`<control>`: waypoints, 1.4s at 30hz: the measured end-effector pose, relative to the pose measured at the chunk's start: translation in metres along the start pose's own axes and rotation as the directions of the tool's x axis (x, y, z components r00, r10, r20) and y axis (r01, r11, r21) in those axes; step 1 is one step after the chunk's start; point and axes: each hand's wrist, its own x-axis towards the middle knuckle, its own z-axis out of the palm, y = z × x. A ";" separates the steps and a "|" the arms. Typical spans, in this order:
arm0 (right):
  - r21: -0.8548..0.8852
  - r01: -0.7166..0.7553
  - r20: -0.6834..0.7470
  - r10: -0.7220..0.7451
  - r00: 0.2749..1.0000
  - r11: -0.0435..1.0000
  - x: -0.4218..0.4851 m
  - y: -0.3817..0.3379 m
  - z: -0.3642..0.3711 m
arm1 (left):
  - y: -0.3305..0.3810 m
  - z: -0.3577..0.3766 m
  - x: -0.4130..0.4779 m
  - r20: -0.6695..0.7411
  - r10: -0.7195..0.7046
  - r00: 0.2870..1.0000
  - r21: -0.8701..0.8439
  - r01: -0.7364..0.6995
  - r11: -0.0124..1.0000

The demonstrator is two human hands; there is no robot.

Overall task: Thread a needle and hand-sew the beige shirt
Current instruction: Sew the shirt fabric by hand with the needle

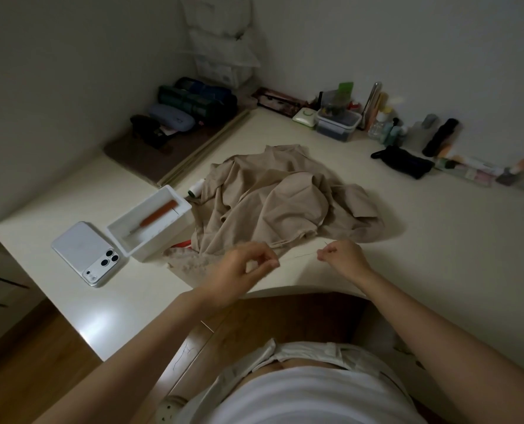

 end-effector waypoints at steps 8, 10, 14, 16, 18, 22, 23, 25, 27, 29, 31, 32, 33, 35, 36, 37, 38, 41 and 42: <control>-0.109 0.201 -0.024 -0.205 0.978 0.973 -0.003 -0.032 0.009 | -0.047 -0.004 -0.005 -0.098 -0.036 0.995 0.479 0.079 0.874; -0.082 0.279 -0.054 -0.283 0.957 0.957 -0.007 -0.038 0.016 | -0.055 -0.008 -0.003 -0.194 -0.151 0.969 0.493 0.230 0.839; -0.053 0.402 -0.030 -0.404 0.914 0.914 -0.011 -0.053 0.032 | -0.070 -0.007 -0.001 -0.185 -0.369 0.911 0.475 0.412 0.778; -0.071 0.441 0.020 -0.441 0.898 0.895 -0.009 -0.058 0.041 | -0.071 -0.004 0.001 -0.188 -0.394 0.900 0.462 0.435 0.773; -0.044 0.451 0.059 -0.448 0.892 0.892 -0.006 -0.061 0.050 | -0.071 0.000 0.004 -0.187 -0.417 0.889 0.461 0.454 0.762; 0.077 0.331 0.133 -0.339 0.931 0.941 -0.001 -0.062 0.061 | -0.068 0.005 0.007 -0.210 -0.426 0.880 0.467 0.473 0.747; 0.087 0.306 0.150 -0.316 0.937 0.948 0.000 -0.061 0.062 | -0.068 0.006 0.007 -0.215 -0.430 0.877 0.459 0.479 0.748; 0.087 0.273 0.187 -0.285 0.940 0.958 0.002 -0.059 0.065 | -0.071 0.007 0.007 -0.220 -0.450 0.865 0.434 0.500 0.749; 0.086 0.247 0.207 -0.260 0.943 0.965 0.003 -0.056 0.067 | -0.074 0.009 0.007 -0.220 -0.465 0.858 0.407 0.514 0.755; 0.105 0.226 0.202 -0.244 0.948 0.968 0.004 -0.054 0.068 | -0.075 0.011 0.007 -0.225 -0.477 0.849 0.365 0.528 0.767; 0.115 0.219 0.196 -0.238 0.951 0.969 0.005 -0.053 0.069 | -0.076 0.012 0.008 -0.227 -0.493 0.840 0.311 0.542 0.781; 0.115 0.222 0.191 -0.241 0.952 0.968 0.005 -0.053 0.069 | -0.076 0.011 0.008 -0.227 -0.497 0.837 0.292 0.546 0.785; 0.118 0.229 0.184 -0.248 0.951 0.966 0.005 -0.053 0.069 | -0.076 0.011 0.009 -0.228 -0.499 0.836 0.283 0.547 0.787; 0.127 0.239 0.163 -0.258 0.952 0.963 0.003 -0.053 0.069 | -0.076 0.011 0.010 -0.259 -0.487 0.834 0.275 0.547 0.790; 0.125 0.247 0.150 -0.264 0.953 0.961 0.002 -0.054 0.069 | -0.076 0.011 0.010 -0.282 -0.488 0.826 0.265 0.555 0.788; 0.113 0.261 0.133 -0.275 0.952 0.959 0.001 -0.054 0.068 | -0.074 0.011 0.011 -0.299 -0.494 0.817 0.249 0.566 0.786; 0.087 0.280 0.116 -0.289 0.950 0.956 -0.001 -0.055 0.066 | -0.073 0.011 0.011 -0.311 -0.497 0.810 0.223 0.571 0.790; -0.003 0.337 0.109 -0.335 0.936 0.942 -0.005 -0.058 0.061 | -0.073 0.009 0.012 -0.328 -0.488 0.809 0.139 0.552 0.822; -0.023 0.351 0.116 -0.346 0.931 0.936 -0.006 -0.059 0.060 | -0.074 0.009 0.012 -0.329 -0.490 0.807 0.111 0.548 0.829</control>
